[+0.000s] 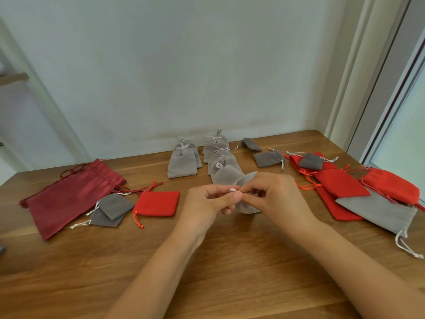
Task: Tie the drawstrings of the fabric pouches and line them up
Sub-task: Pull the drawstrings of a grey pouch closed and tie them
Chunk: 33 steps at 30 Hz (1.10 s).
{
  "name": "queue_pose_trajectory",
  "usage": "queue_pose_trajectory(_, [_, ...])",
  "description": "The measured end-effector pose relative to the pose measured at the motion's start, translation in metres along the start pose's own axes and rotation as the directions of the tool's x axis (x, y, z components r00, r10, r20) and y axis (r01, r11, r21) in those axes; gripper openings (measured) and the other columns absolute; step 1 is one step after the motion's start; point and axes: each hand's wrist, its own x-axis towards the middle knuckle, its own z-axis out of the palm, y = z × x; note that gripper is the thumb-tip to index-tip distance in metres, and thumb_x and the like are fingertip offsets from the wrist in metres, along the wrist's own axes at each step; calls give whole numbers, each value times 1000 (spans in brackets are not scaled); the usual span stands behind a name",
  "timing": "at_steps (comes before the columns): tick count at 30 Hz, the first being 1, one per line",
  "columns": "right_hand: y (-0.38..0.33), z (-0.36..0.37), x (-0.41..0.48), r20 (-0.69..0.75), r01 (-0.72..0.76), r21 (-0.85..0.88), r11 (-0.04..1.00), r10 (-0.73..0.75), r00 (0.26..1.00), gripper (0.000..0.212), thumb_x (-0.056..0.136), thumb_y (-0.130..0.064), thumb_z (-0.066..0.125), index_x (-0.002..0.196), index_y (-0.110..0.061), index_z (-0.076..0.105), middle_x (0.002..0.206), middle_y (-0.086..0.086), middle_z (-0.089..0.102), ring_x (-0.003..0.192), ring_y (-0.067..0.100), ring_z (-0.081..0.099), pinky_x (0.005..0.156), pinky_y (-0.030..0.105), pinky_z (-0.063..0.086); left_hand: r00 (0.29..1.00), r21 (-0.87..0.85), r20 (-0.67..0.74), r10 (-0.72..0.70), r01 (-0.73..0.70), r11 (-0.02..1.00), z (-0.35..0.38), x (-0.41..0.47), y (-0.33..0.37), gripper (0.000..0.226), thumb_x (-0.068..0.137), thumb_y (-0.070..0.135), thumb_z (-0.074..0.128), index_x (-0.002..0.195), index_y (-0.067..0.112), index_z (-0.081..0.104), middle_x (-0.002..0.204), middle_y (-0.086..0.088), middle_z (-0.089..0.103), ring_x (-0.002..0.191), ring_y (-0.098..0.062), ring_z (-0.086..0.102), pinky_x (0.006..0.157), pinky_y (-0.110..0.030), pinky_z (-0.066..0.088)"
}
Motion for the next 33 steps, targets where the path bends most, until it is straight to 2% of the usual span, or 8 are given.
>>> queue_pose_trajectory(5, [-1,6,-1,-37,26,-52,998,-28,999,10,71,-26,80,75,-17,76,69,-11,65,61,2,54,56,9,40,998,8,-68,12,-11,1000,1,0,1,9,83,14,71,88,10,76,65,0,70,55,-3,56,49,-14,42])
queue_pose_trajectory(10, [-2,8,-2,-88,29,-129,991,-40,995,12,68,-23,83,69,-18,73,66,-23,49,56,-2,44,56,4,31,994,12,-106,7,-6,1000,1,0,2,8,85,13,69,87,12,76,70,-2,73,53,-3,58,47,-14,40])
queue_pose_trajectory(14, [-4,9,-3,-68,104,-150,983,-115,991,14,67,-20,84,67,-17,70,66,-21,49,70,-2,44,60,5,35,994,-37,-46,-99,97,995,-5,1,5,7,83,12,70,88,11,75,81,-8,75,67,-9,68,51,-14,46])
queue_pose_trajectory(17, [-4,7,-3,-43,152,-104,983,-157,987,9,71,-22,80,70,-17,72,70,-22,53,71,-3,47,61,5,37,980,-95,37,-196,199,975,-13,1,11,11,77,12,72,88,9,75,84,-10,75,69,-10,70,52,-12,47])
queue_pose_trajectory(21, [-3,3,-2,-9,189,-31,981,-190,982,8,75,-25,77,75,-17,75,72,-12,65,65,2,53,58,14,44,963,-102,117,-242,254,962,-20,2,16,22,64,13,75,86,9,75,85,-10,75,68,-10,70,51,-11,46])
queue_pose_trajectory(26, [-7,-2,-2,-5,139,165,976,-140,990,8,75,-25,78,79,-18,77,75,-8,69,63,12,62,57,27,48,946,-78,215,-244,266,961,-31,2,22,12,64,9,72,76,11,75,71,-6,71,57,-6,65,46,-10,45])
queue_pose_trajectory(29, [-6,-2,-2,25,190,109,976,-194,981,9,77,-25,80,82,-18,77,73,-7,68,62,8,59,56,21,46,942,-47,228,-245,262,964,-32,2,22,15,65,7,71,79,7,73,66,-6,69,54,-6,63,45,-11,46])
queue_pose_trajectory(33, [-6,-4,-1,17,236,35,971,-236,972,11,76,-24,79,84,-16,77,78,-6,70,69,-6,57,63,7,42,953,-80,214,-215,236,968,-28,2,20,12,65,7,70,76,7,70,63,-5,68,51,-6,62,45,-12,47])
